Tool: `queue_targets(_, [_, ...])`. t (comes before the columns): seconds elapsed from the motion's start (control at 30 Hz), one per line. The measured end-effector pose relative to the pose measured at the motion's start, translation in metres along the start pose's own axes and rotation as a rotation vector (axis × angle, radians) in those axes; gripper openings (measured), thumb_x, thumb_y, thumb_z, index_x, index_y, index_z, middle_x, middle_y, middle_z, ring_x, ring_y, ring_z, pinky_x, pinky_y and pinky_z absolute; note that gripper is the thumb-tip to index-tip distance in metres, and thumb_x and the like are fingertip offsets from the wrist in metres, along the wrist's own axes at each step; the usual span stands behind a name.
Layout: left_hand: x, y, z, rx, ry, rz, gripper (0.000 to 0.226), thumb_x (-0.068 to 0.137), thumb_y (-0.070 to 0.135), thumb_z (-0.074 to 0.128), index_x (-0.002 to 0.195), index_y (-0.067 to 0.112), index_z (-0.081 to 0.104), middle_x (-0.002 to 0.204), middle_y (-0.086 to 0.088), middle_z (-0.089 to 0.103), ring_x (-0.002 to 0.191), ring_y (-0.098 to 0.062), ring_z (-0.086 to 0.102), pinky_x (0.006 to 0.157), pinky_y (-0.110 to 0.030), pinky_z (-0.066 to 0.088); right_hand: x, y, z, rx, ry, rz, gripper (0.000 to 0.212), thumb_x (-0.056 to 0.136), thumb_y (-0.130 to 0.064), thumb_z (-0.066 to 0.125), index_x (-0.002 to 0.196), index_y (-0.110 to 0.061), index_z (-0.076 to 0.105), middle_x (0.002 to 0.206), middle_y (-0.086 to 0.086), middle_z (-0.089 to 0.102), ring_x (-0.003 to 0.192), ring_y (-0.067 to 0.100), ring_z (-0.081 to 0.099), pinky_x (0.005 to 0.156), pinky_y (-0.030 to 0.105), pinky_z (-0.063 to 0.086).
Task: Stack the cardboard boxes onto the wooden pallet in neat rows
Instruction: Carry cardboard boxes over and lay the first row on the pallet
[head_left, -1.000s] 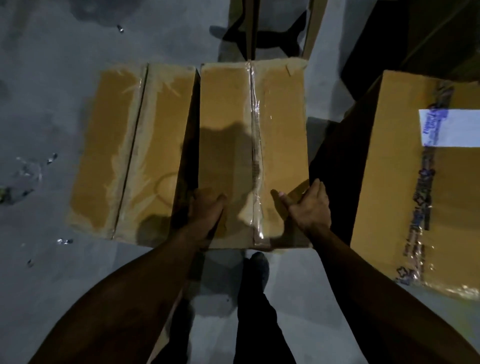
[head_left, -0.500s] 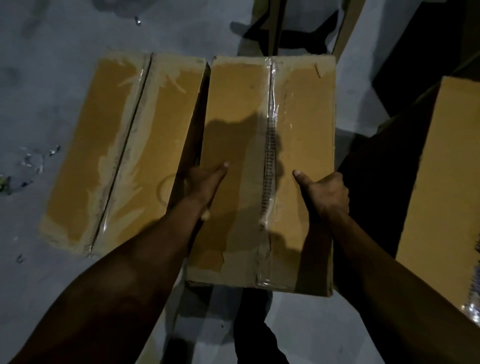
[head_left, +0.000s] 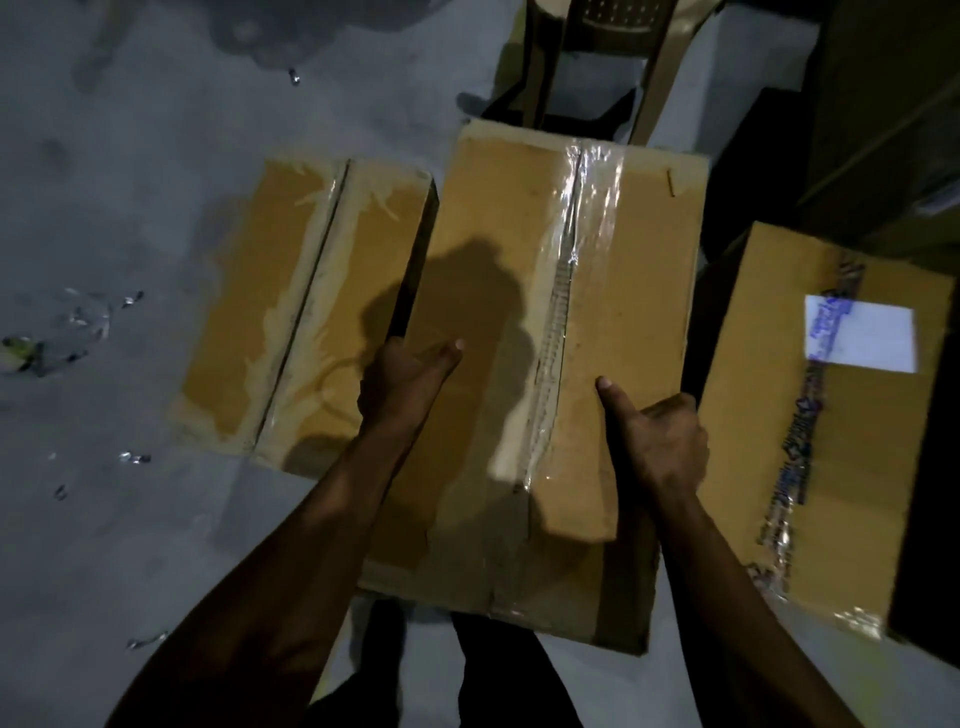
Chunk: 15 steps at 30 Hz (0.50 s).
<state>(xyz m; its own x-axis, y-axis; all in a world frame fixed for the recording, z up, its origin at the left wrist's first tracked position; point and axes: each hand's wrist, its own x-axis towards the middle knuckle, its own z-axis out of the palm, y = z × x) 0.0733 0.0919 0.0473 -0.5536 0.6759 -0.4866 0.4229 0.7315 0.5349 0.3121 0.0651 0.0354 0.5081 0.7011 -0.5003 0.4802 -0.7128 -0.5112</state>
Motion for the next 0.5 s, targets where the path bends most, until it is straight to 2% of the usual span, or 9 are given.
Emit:
queue_targets(0.07, [-0.024,0.005,-0.027,0.026,0.0,0.02,0.088,0.078,0.066,0.07,0.141,0.008,0.049,0.134,-0.01,0.061,0.118,-0.033,0.06,0.095,-0.041,0.051,-0.031,-0.005,-0.023,-0.014,0.018,0.003,0.084,0.071,-0.081,0.065,0.111,-0.009,0.052,0.106,0.013,0.063,0.099,0.037,0.061,0.083,0.043,0.051])
queue_targets(0.13, [-0.043,0.01,-0.052,0.023,0.002,0.032,0.08,0.077,0.068,0.07,0.131,0.011,0.058,0.121,-0.007,0.067,0.105,-0.03,0.064,0.09,-0.042,0.054,-0.059,-0.016,-0.043,-0.009,0.032,-0.016,0.08,0.071,-0.081,0.064,0.105,-0.01,0.05,0.096,0.008,0.06,0.095,0.035,0.061,0.081,0.043,0.051])
queue_targets(0.2, [-0.061,0.014,-0.077,0.028,0.004,0.043,0.067,0.077,0.067,0.07,0.117,0.014,0.065,0.103,-0.001,0.068,0.089,-0.025,0.064,0.081,-0.038,0.055,-0.082,-0.027,-0.06,-0.01,0.039,-0.014,0.077,0.072,-0.079,0.066,0.104,-0.011,0.049,0.097,0.007,0.057,0.099,0.035,0.06,0.08,0.041,0.048])
queue_targets(0.3, [-0.08,0.015,-0.114,0.007,0.024,0.088,0.06,0.076,0.07,0.068,0.104,0.017,0.069,0.094,-0.002,0.07,0.081,-0.025,0.065,0.073,-0.035,0.055,-0.111,-0.045,-0.075,-0.013,0.064,-0.031,0.081,0.07,-0.081,0.066,0.107,-0.009,0.053,0.106,0.015,0.062,0.102,0.038,0.06,0.079,0.041,0.046])
queue_targets(0.37, [-0.083,0.017,-0.137,0.019,0.059,0.14,0.067,0.075,0.073,0.066,0.107,0.015,0.067,0.1,-0.006,0.071,0.087,-0.028,0.066,0.077,-0.036,0.056,-0.126,-0.059,-0.078,-0.001,0.077,-0.066,0.083,0.07,-0.082,0.065,0.107,-0.009,0.053,0.109,0.016,0.063,0.101,0.038,0.06,0.079,0.041,0.046])
queue_targets(0.5, [-0.076,0.016,-0.182,-0.011,0.075,0.176,0.088,0.077,0.073,0.065,0.136,0.008,0.054,0.131,-0.013,0.062,0.116,-0.033,0.06,0.084,-0.034,0.044,-0.151,-0.087,-0.066,0.017,0.062,-0.137,0.084,0.071,-0.082,0.064,0.112,-0.01,0.052,0.112,0.015,0.062,0.103,0.038,0.06,0.081,0.042,0.049])
